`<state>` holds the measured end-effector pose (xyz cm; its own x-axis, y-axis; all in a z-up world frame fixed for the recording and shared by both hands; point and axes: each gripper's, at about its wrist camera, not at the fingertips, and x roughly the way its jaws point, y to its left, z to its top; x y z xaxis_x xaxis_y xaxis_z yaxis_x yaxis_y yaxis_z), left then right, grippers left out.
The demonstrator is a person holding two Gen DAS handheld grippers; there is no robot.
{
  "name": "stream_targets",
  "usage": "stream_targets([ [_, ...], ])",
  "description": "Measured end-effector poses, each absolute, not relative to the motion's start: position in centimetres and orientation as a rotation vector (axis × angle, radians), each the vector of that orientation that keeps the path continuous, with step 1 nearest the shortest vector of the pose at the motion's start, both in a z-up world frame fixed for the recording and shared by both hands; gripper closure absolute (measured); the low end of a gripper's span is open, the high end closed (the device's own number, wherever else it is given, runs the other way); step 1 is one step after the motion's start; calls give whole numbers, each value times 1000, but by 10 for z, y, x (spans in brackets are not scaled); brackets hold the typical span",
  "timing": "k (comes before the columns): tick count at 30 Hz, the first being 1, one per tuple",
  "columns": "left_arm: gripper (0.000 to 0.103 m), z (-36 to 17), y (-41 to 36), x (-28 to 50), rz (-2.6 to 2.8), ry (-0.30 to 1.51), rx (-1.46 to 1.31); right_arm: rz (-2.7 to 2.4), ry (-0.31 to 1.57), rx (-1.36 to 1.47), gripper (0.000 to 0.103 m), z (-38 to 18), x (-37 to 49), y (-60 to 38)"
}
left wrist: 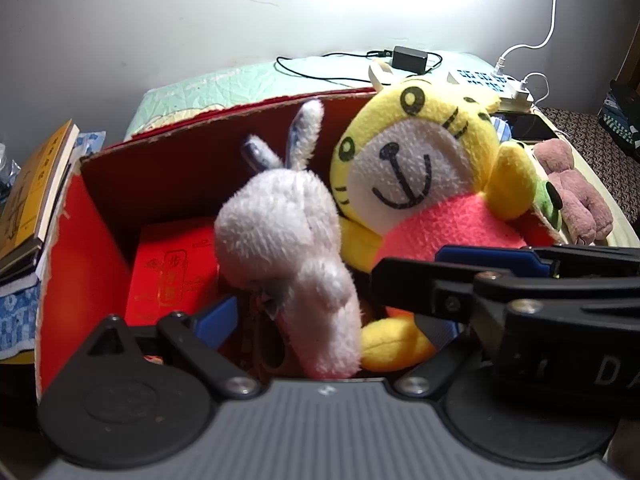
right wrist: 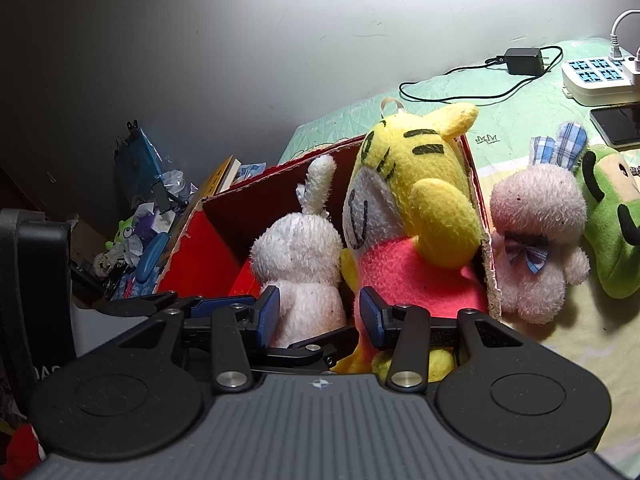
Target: Organize objects
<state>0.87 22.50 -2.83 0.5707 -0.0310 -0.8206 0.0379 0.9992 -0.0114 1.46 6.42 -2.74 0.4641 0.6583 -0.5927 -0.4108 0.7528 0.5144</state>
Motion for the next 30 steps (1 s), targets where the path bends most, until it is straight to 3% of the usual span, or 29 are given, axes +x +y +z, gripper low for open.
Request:
stream_targets([
  [30,8,11,220,-44,54,869,8,724,797,364,51,0,-25,46],
])
